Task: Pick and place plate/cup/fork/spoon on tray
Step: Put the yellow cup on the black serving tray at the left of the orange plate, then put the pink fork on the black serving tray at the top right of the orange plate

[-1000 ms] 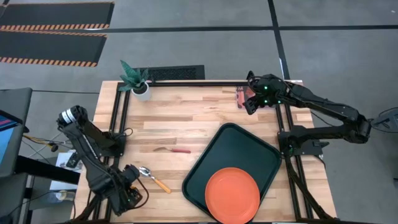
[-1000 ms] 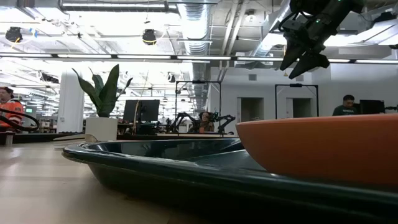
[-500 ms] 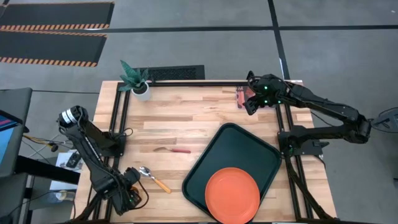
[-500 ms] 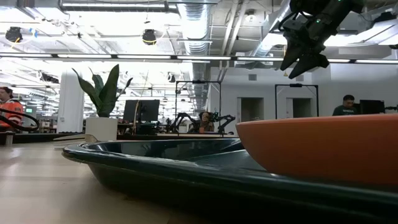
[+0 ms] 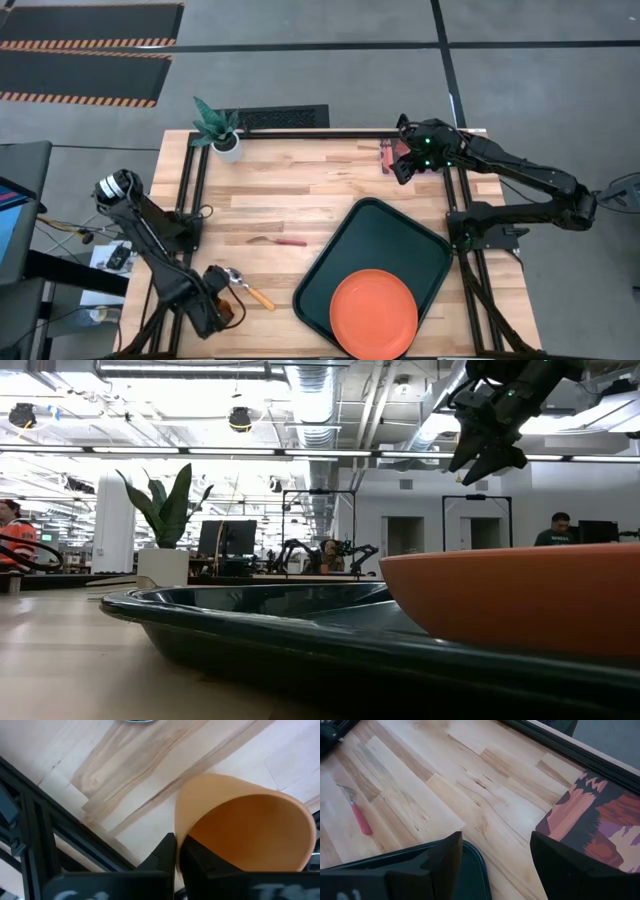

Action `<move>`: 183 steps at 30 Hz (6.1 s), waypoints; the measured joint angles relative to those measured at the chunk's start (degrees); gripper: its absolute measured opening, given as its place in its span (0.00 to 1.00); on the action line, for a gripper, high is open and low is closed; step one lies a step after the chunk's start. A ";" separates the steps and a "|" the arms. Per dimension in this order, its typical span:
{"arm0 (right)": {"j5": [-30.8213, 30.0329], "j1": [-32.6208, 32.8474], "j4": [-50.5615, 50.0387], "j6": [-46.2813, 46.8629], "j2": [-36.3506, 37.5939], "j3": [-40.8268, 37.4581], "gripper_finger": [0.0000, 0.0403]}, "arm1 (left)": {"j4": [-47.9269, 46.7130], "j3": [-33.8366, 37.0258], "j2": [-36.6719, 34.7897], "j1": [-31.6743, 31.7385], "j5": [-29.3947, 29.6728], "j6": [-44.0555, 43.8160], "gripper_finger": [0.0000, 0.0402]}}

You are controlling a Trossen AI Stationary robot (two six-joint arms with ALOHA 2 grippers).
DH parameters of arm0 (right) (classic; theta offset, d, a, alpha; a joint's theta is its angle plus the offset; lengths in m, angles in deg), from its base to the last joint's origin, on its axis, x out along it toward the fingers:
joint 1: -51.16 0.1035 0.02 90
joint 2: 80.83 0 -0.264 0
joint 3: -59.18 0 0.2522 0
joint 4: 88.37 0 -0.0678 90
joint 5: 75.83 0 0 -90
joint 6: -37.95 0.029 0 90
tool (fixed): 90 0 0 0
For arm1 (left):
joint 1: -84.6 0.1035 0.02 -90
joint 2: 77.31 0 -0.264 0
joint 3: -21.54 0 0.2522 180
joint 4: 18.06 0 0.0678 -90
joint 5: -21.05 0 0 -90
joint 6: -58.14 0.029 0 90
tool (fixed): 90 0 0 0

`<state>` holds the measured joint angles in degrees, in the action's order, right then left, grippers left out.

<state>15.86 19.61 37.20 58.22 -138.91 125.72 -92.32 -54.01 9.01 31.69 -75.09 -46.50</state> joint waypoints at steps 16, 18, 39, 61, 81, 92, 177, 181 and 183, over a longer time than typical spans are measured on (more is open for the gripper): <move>0.07 0.00 0.05 -1.31 0.02 0.00 0.65 | -0.19 -14.74 -0.04 13.92 5.09 -0.07 0.00; 0.07 0.00 0.04 -1.34 0.02 0.00 0.65 | -0.21 -16.74 -0.04 17.03 8.63 1.36 0.00; 0.07 -0.46 -0.38 -2.78 0.13 -0.02 0.65 | -2.97 -35.87 19.79 30.96 10.06 28.34 0.00; 0.09 -0.44 -0.64 -2.78 0.09 -0.01 0.65 | -3.64 -40.67 29.29 29.12 3.89 33.89 0.00; 0.07 -0.44 -0.64 -2.80 0.07 -0.02 0.65 | -4.47 -40.60 31.74 29.27 1.91 34.95 0.00; 0.07 -0.44 -0.65 -2.80 0.07 -0.02 0.65 | -2.78 -40.60 31.74 29.36 2.39 37.51 0.09; -0.11 -0.48 0.41 2.34 -0.04 -0.02 0.65 | 13.59 12.94 -7.22 57.47 8.88 84.47 0.42; -0.15 -0.46 0.42 2.35 -0.04 -0.02 0.65 | 13.42 15.99 -10.91 57.46 8.87 82.62 0.42; -0.21 -0.46 0.42 2.34 -0.04 -0.02 0.65 | 13.50 17.21 -12.16 57.24 8.23 80.88 0.42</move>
<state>15.65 19.15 37.62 60.56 -138.95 125.70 -78.82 -36.80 -3.15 88.93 -66.86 34.38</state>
